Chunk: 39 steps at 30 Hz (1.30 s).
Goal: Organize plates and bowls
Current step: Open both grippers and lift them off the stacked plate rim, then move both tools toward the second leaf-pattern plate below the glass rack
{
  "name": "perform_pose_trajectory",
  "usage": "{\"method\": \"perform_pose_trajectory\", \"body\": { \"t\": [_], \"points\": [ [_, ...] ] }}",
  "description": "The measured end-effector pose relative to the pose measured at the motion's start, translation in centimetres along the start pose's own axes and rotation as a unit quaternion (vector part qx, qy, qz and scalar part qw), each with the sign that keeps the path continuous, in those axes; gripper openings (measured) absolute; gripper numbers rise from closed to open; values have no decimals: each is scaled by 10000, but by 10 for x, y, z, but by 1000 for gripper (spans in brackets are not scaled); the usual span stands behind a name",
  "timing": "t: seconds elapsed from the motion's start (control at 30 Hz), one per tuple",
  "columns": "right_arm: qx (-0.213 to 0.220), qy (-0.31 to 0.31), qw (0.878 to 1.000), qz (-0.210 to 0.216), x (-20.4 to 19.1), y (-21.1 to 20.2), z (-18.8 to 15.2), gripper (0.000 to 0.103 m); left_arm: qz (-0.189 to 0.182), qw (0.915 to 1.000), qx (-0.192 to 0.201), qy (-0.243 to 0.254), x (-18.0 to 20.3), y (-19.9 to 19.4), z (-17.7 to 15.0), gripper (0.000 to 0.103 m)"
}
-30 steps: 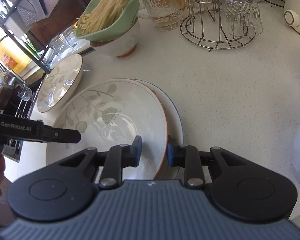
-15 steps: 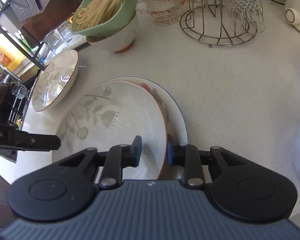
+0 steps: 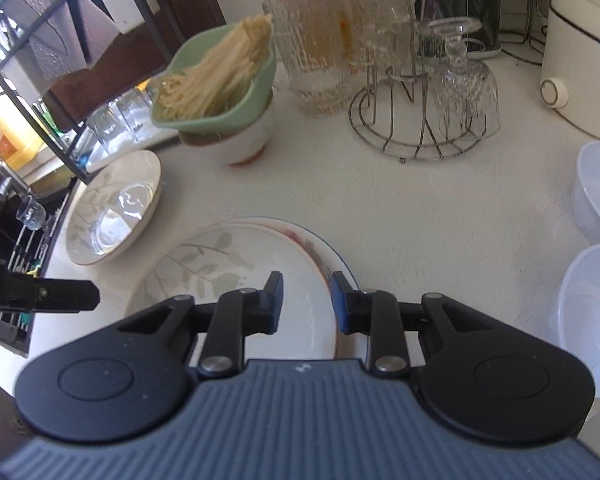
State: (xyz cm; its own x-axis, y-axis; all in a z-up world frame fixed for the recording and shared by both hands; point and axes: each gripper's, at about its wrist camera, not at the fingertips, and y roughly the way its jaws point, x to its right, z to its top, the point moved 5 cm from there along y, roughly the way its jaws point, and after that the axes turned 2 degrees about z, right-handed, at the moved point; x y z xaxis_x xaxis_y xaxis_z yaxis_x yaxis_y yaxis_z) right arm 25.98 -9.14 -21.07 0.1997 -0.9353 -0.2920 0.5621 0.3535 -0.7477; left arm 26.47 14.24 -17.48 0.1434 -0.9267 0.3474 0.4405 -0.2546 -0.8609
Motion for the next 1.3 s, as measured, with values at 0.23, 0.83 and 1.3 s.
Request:
{"method": "perform_pose_trajectory", "body": {
  "t": [0.23,0.83,1.3],
  "points": [
    [377,56,9990,219,-15,-43,17,30,237,9959,527,697,27,-43,9,49],
    [950,-47,9950,317,-31,-125,20,30,-21,9878,1145,1058,70,-111,-3,51],
    [832,-141,9960,307,-20,-139,-1,30,81,9888,1075,1031,83,-104,-27,51]
  ]
}}
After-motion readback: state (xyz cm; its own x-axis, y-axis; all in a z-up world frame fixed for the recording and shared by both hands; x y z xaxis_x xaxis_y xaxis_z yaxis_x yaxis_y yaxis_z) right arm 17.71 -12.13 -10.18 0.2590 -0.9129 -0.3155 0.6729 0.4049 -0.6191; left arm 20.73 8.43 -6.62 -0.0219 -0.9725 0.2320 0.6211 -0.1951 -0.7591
